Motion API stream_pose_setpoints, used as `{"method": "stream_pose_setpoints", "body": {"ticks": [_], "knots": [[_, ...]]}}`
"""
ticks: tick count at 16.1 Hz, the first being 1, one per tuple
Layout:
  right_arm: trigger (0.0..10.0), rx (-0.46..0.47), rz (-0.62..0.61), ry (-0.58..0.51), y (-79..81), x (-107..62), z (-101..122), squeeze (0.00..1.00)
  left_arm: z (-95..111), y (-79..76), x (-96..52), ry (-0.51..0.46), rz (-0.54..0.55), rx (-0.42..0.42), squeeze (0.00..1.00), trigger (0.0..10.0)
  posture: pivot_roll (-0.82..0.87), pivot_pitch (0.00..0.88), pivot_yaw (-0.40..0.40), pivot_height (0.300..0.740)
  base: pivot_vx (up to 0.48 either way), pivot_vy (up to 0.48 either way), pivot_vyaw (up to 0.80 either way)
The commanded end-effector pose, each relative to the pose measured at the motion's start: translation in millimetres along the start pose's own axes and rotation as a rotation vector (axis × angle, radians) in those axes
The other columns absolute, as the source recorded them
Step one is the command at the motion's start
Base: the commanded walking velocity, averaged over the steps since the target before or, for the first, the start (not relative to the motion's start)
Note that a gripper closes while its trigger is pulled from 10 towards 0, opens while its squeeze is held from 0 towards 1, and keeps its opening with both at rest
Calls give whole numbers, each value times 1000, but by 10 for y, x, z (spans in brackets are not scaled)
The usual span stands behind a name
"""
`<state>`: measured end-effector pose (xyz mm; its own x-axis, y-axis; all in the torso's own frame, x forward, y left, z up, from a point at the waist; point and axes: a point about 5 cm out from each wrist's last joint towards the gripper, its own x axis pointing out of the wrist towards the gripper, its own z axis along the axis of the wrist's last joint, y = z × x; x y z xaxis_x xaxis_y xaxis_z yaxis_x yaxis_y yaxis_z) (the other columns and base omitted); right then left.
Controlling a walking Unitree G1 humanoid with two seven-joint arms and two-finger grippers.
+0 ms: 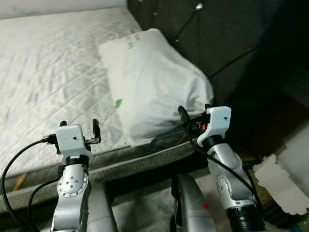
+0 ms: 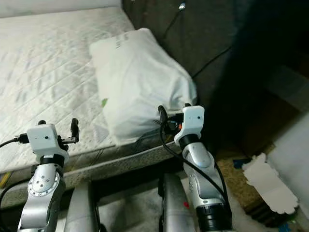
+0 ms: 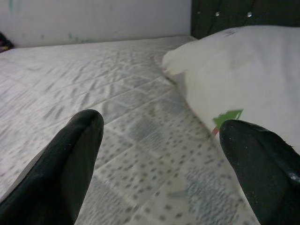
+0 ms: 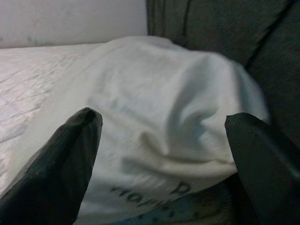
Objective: Clean up the room
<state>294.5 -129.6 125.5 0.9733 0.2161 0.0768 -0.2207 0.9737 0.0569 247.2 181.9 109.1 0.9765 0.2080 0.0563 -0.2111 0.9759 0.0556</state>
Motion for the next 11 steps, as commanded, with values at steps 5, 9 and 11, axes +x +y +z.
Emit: {"method": "stream_pose_setpoints", "body": {"ticks": [5, 9, 11], "knots": [[10000, 5, -21, 7, -45, 1, -19, 0, -13, -5, 18, 5, 3, 2, 0, 10000, -62, 28, 2, 619, 0, 0, -448], [10000, -3, -26, 3, -66, 11, -16, 0, -17, -22, 34, 8, -8, 10, 0, 10000, -64, 22, 6, 666, 0, 0, 0], [10000, -5, -29, 5, -76, 16, -20, 0, -18, -18, 37, 8, -9, 13, 0, 10000, -64, 21, 7, 686, 0, 0, 0]]}}
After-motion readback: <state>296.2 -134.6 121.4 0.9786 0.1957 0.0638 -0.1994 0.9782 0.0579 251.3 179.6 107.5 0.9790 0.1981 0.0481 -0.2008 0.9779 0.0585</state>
